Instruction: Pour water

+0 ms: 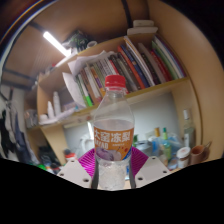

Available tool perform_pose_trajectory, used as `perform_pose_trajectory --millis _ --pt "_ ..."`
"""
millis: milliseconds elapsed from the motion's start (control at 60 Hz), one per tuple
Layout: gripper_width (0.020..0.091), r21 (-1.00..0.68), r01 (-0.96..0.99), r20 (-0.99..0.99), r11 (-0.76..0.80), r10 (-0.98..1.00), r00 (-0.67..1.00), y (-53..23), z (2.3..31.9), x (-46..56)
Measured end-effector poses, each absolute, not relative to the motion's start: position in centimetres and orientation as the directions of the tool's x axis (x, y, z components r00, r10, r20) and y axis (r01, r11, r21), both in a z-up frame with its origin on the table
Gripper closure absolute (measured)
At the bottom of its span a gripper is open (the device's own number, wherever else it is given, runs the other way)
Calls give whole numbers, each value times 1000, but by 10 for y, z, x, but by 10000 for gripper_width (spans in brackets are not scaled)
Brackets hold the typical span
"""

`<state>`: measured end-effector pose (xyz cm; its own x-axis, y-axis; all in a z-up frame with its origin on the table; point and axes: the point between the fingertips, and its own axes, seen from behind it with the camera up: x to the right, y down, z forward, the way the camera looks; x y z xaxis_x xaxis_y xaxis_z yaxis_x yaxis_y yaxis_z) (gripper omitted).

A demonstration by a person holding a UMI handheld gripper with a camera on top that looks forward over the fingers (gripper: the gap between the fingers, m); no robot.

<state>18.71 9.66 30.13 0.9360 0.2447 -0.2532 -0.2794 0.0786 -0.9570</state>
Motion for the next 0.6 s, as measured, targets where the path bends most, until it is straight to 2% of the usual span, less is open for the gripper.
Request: perform_pose_trajectory --millis 133,183,283,517,533,600 --pt "670 -998 -34 -34 45 -5 999 128 229 261" --pt "669 -1000 20 20 11 -23 1000 141 198 277" --pt "669 -997 64 65 -41 -12 998 159 158 282" --pt "650 -988 75 73 -135 18 997 186 85 286" --pt "647 -991 73 72 -113 16 997 184 92 286" --pt "649 -995 66 65 -74 19 998 185 92 287"
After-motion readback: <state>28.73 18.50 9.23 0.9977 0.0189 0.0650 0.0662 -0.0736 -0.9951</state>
